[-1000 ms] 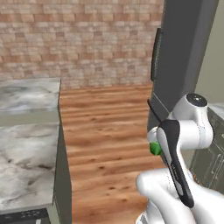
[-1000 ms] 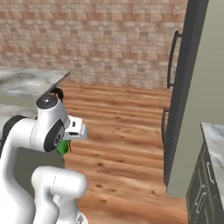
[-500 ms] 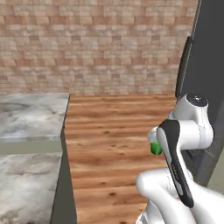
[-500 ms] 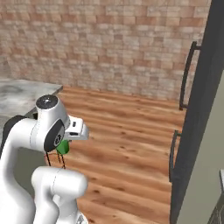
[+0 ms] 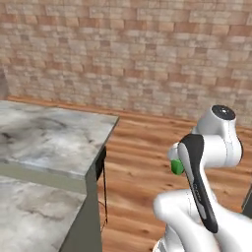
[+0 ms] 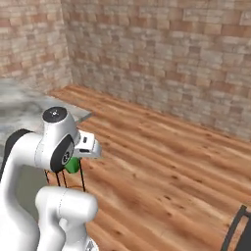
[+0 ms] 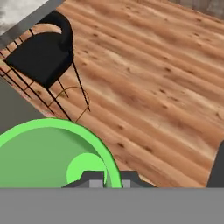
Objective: Place the pitcher and cup on the dining counter for serving.
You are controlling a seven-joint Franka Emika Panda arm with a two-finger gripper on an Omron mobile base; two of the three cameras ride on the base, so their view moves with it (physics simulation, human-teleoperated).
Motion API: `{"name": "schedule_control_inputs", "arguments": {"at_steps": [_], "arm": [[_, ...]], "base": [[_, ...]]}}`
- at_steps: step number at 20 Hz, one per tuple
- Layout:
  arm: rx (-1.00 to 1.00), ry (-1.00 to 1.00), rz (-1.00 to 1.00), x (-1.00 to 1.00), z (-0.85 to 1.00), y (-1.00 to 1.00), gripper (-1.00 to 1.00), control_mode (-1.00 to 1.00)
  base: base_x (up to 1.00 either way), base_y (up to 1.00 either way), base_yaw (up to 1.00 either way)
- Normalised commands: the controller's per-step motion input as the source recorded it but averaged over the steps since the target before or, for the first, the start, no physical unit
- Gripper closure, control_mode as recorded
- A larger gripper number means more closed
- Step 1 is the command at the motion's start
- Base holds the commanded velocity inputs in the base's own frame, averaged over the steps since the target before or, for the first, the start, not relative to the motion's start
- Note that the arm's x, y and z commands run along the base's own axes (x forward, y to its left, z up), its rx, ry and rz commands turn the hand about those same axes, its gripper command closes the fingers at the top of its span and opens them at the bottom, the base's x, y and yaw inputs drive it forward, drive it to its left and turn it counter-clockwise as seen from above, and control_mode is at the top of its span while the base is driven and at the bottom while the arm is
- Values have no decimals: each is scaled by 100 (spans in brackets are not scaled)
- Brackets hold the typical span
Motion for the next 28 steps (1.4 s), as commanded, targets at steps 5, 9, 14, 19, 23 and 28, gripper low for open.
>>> {"name": "schedule_control_inputs", "arguments": {"at_steps": [5, 9, 14, 19, 23, 28], "arm": [[0, 0, 0, 0, 0, 0, 100, 100], [0, 0, 0, 0, 0, 0, 100, 100], [0, 0, 0, 0, 0, 0, 100, 100], [0, 0, 0, 0, 0, 0, 100, 100], [0, 0, 0, 0, 0, 0, 100, 100], [0, 0, 1, 0, 20, 0, 100, -100]], "base": [[34, -37, 65], [7, -38, 61], [6, -35, 56], [20, -45, 37], [6, -43, 22], [0, -12, 11]]}}
